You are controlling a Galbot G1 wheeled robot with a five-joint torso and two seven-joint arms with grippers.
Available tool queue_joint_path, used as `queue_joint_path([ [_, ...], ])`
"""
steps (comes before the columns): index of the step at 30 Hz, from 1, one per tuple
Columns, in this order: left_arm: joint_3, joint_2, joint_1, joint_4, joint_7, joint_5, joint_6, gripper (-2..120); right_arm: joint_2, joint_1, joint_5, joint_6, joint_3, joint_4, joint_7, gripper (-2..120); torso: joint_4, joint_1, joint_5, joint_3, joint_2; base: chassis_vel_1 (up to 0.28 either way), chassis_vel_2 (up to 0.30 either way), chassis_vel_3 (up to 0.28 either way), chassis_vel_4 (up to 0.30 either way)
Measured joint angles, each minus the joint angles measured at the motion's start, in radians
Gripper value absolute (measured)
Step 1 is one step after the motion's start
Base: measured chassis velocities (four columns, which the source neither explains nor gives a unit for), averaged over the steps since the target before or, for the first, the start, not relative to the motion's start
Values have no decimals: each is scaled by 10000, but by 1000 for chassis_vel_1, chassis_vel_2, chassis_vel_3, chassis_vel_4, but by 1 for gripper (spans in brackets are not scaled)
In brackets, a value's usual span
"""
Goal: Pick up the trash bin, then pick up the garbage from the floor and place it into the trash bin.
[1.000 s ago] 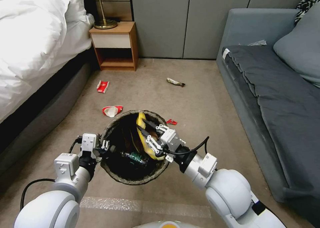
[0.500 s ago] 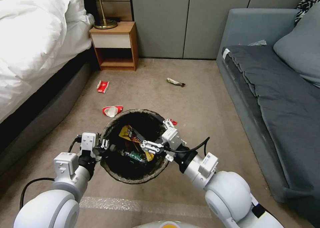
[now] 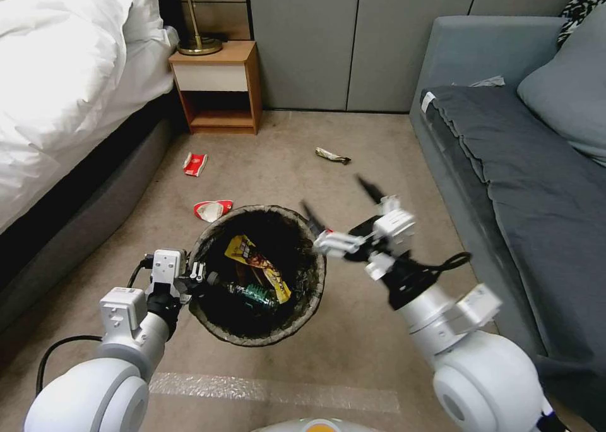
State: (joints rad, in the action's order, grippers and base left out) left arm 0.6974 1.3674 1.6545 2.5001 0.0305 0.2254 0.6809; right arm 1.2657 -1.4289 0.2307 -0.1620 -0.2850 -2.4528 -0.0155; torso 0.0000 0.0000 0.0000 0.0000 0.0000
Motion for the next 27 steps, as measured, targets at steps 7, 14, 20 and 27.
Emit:
queue_joint_path([
  [7, 234, -37, -54, 0, 16, -188, -50, 1, 445, -733, -395, 974, -1469, 653, 44, 100, -1, 0, 2, 1, 0, 0, 0, 0, 0],
  [14, 457, -51, 64, 0, 43, -378, -151, 1, 558, -1734, -611, 2088, -2278, 1164, -23, 100, -1, 0, 1, 1, 0, 0, 0, 0, 0],
  [20, 574, -16, 212, 0, 182, -854, -332, 1, 652, -2473, -917, 3113, -2761, 1654, 10, 100, -1, 0, 1, 1, 0, 0, 0, 0, 0],
  [27, 548, 69, 366, 0, 246, -1109, -420, 1, 645, -2928, -819, 3734, -3122, 2002, 116, 100, 0, 0, 0, 0, 0, 0, 0, 0, 0],
])
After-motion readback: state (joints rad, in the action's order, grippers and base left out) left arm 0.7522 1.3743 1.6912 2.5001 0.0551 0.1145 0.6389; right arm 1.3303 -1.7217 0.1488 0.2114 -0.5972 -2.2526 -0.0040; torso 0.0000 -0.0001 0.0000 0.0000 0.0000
